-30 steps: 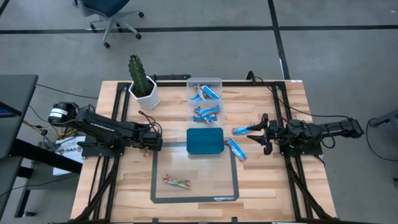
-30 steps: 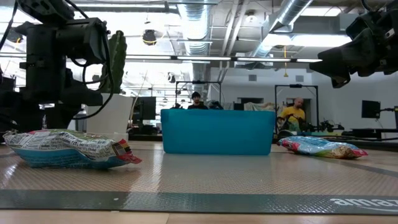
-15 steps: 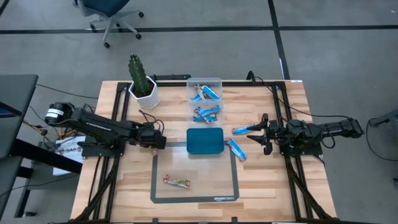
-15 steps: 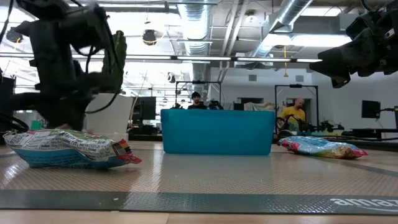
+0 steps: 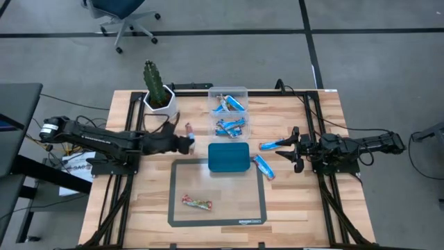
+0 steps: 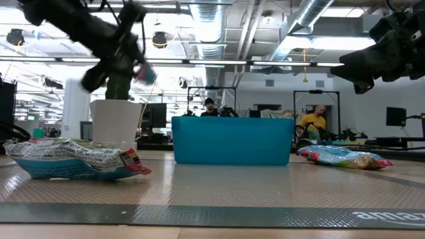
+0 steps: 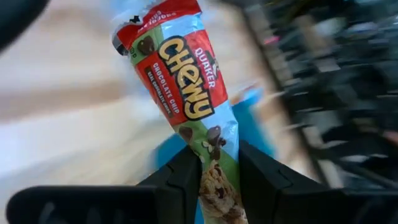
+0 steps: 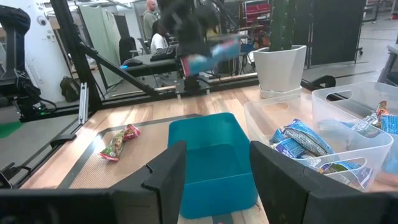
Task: Pick and place Granola Bars by type
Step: Put the red granola bar into the blue bin
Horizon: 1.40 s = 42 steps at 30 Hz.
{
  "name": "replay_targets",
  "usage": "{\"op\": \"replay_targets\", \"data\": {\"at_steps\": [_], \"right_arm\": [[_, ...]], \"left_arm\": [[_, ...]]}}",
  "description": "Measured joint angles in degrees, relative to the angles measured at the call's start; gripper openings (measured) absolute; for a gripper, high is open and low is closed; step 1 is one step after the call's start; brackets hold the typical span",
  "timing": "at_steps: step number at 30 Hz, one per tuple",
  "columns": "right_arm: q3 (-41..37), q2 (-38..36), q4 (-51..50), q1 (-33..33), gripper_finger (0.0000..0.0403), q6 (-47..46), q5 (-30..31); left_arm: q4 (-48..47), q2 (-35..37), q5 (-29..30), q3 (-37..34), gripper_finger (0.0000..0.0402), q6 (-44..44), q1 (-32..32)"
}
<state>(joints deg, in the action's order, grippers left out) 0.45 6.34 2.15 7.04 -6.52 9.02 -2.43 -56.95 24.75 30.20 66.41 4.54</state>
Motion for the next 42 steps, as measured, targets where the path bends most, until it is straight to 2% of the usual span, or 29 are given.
{"op": "replay_targets", "data": {"at_steps": [6,9,14,18,22,25,31,42], "right_arm": [[0.0,0.0,0.0,0.0,0.0171,0.0,0.0],[0.0,0.0,0.0,0.0,0.0169,0.0,0.0],[0.0,0.0,0.0,0.0,0.0169,0.0,0.0],[0.0,0.0,0.0,0.0,0.0171,0.0,0.0],[0.0,0.0,0.0,0.0,0.0169,0.0,0.0],[0.0,0.0,0.0,0.0,0.0169,0.0,0.0],[0.0,0.0,0.0,0.0,0.0171,0.0,0.0],[0.0,0.0,0.0,0.0,0.0171,0.0,0.0]], "left_arm": [[21.4,-0.4,-0.6,0.0,0.0087,-16.7,0.0],[28.2,-0.4,-2.6,0.0,0.0087,-23.4,0.0],[31.3,-0.4,-8.5,0.0,0.0087,-29.4,-0.1],[31.9,-0.4,-9.5,0.0,0.0087,-30.9,-0.1],[28.3,-1.3,-9.8,0.8,0.0087,-30.9,-0.1],[23.7,-3.5,-12.5,3.7,0.0087,-33.9,-0.1],[17.7,-11.7,-17.0,13.6,0.0087,-42.1,-0.1],[-6.2,-30.7,-21.6,34.2,0.0087,-57.4,-0.2]]}}
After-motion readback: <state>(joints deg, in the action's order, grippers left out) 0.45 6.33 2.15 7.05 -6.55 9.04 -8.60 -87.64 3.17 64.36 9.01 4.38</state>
